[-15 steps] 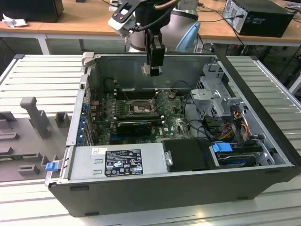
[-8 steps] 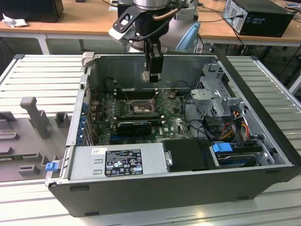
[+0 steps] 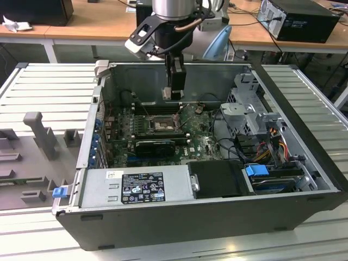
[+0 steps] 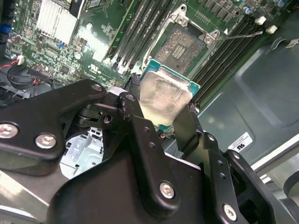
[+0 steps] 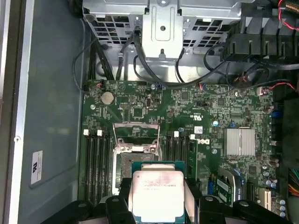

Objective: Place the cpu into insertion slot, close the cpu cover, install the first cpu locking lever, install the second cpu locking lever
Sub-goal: 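Place the cpu into insertion slot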

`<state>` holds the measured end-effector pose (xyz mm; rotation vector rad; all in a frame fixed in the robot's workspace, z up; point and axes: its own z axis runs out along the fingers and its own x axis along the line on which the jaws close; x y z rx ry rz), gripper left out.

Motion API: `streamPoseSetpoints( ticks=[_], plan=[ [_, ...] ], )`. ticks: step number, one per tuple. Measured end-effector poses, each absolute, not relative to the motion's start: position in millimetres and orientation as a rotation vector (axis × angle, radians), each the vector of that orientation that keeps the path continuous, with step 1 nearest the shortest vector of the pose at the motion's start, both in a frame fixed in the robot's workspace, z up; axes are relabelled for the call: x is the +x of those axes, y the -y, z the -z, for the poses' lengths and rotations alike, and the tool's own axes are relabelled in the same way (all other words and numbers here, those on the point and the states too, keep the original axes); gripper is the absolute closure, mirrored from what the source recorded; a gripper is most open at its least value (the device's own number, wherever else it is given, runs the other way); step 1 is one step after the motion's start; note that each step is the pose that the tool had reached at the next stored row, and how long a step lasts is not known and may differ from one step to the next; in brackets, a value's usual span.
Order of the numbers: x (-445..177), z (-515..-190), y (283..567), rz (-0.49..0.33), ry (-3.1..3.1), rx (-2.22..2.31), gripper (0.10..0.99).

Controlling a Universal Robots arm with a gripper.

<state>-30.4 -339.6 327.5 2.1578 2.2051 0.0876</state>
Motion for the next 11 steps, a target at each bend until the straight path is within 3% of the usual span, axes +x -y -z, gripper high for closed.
streamPoseSetpoints(
  ticks=[11],
  plan=[
    [-32.4, -297.4, 334.1, -0.069, -2.202, 2.154, 0.561]
  ],
)
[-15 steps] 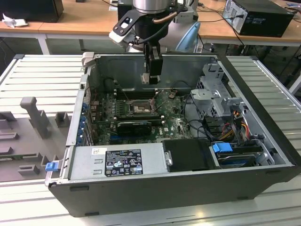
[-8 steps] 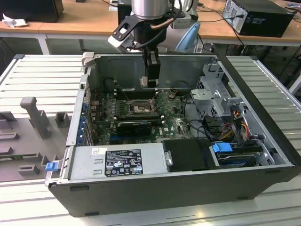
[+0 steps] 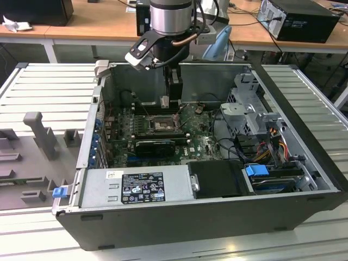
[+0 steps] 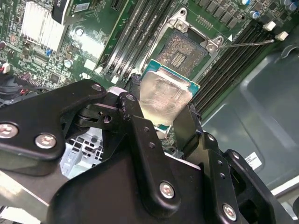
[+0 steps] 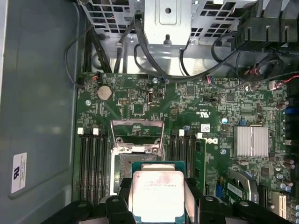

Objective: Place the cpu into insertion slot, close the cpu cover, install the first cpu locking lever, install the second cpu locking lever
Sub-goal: 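Place the cpu into insertion slot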

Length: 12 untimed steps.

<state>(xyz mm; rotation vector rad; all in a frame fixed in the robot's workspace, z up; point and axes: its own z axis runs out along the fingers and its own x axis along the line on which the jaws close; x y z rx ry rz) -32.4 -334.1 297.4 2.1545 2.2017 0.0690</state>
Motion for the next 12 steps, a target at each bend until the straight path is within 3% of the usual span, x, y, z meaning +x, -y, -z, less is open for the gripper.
streamPoseSetpoints(
  ticks=[12],
  plan=[
    [-32.9, -266.1, 333.3, -0.040, -2.216, 2.169, 0.561]
  ],
)
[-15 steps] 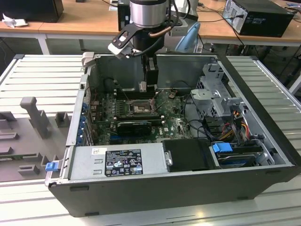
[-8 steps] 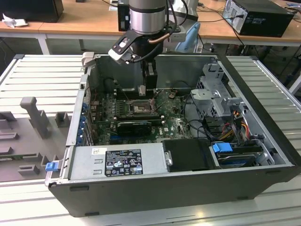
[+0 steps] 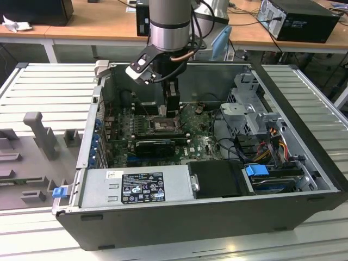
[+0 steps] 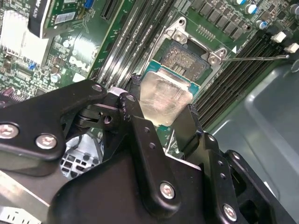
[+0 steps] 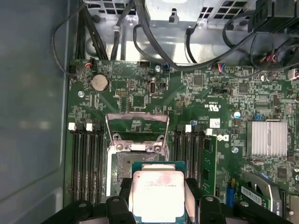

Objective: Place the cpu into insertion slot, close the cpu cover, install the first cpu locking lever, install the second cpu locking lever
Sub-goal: 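Place the cpu into insertion slot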

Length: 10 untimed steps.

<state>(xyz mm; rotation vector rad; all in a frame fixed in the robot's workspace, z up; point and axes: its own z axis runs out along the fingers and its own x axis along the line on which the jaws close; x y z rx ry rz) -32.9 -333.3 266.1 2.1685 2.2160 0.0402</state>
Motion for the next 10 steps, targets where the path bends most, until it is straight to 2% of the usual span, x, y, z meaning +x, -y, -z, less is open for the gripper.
streamPoseSetpoints(
  ticks=[10],
  plan=[
    [-37.3, -242.7, 330.9, -0.042, -2.219, 2.166, 0.561]
  ],
)
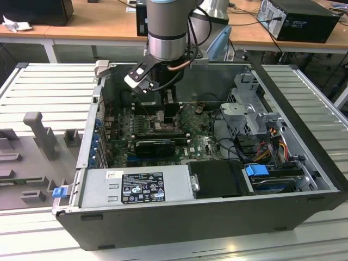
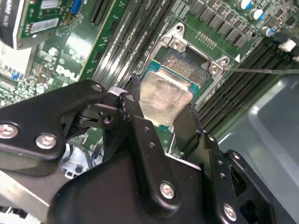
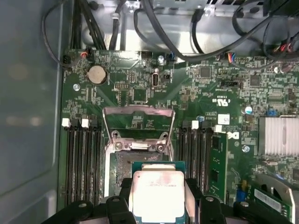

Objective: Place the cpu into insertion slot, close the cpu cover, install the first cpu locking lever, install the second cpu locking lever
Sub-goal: 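Place the cpu into insertion slot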

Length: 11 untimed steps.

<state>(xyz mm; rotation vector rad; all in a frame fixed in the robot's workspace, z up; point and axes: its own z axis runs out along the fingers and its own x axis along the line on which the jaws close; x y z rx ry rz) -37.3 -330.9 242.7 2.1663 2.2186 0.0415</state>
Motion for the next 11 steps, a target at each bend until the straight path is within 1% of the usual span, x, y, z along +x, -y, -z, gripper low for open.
streamPoseSetpoints(
  ticks=[2, 11],
  plan=[
    [-39.9, -226.2, 327.8, -0.042, -2.227, 2.158, 0.561],
    [-41.1, -209.0, 315.4, -0.041, -2.197, 2.188, 0.561]
  ],
)
